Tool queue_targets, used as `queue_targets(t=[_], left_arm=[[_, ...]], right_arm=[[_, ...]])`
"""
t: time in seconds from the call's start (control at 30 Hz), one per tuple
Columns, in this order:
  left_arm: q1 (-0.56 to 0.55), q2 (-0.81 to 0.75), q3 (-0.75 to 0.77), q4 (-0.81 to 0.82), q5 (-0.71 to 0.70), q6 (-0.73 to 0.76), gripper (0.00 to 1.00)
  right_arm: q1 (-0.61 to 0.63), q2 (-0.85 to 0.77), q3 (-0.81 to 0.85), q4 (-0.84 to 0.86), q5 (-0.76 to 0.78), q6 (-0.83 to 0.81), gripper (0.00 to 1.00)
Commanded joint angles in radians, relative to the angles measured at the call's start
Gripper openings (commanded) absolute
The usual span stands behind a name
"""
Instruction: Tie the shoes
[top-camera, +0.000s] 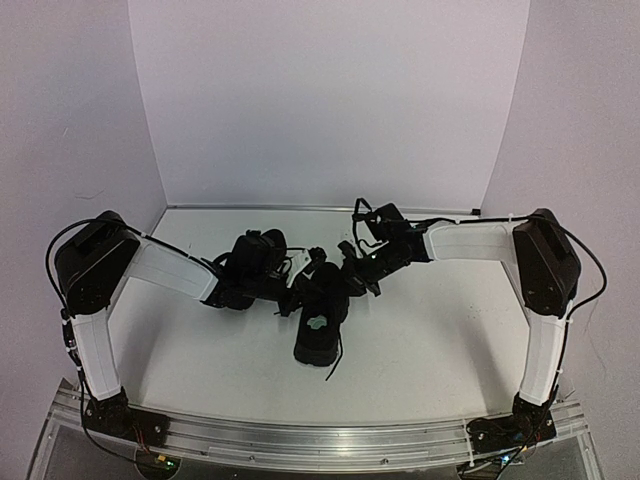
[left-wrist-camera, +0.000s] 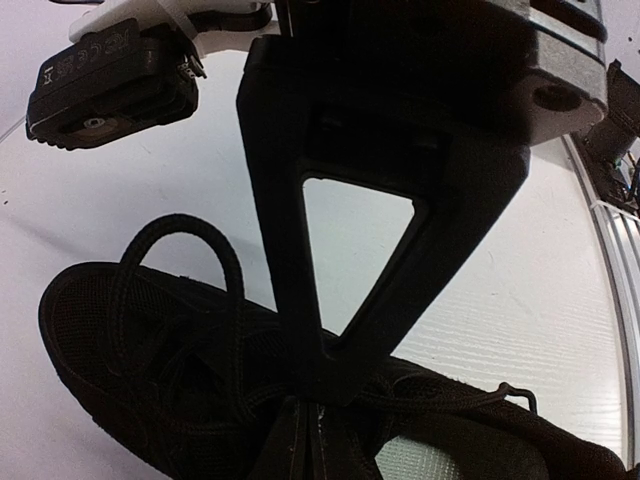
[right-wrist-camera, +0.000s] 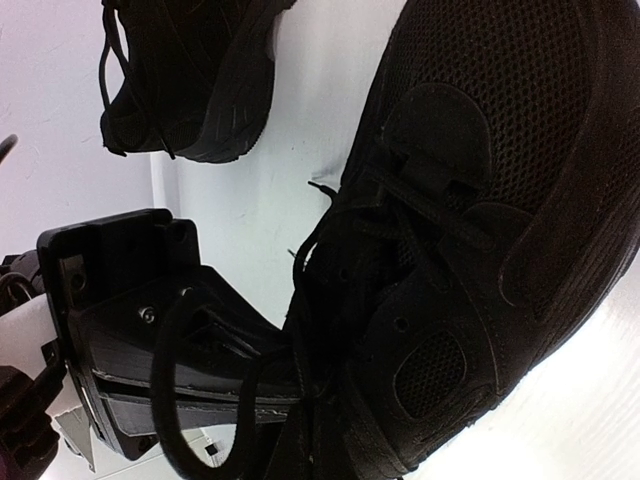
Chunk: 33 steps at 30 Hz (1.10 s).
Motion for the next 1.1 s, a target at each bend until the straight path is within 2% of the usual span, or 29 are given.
queue_targets(t=[0.0,0.1,0.2,0.4,0.6,0.87,1.07], left_arm=[[-0.016,-0.031,0.018,-0.049,-0.011,0.006,0.02],[-0.016,-0.026,0.028,-0.063,-0.017,0.005,0.01],[-0.016,-0.018,0.04,-0.073,-0.014,0.007,0.0],[-0.018,-0.013,0.041,-0.078,-0.01,0.017,0.0],[-0.017,-0.012,0.042,-0.078,-0.009,0.02,0.0],[-0.017,-0.008,0.038,-0.052,-0.006,0.004,0.0],[-0.017,0.01,0.022,0.066,0.002,-0.087,0.0]], right_arm=[[0.006,-0.057,0.028,0.015,0.07,-0.021,0.0],[0.006,-0.059,0.039,0.013,0.063,-0.028,0.0],[0.006,-0.058,0.043,0.013,0.049,-0.027,0.07],[0.006,-0.062,0.055,0.013,0.038,-0.029,0.14],[0.006,-0.06,0.058,0.013,0.035,-0.025,0.0],[0.017,-0.039,0.069,0.013,0.014,-0.022,0.0],[0.042,-0.007,0.076,0.013,-0.003,-0.016,0.0]])
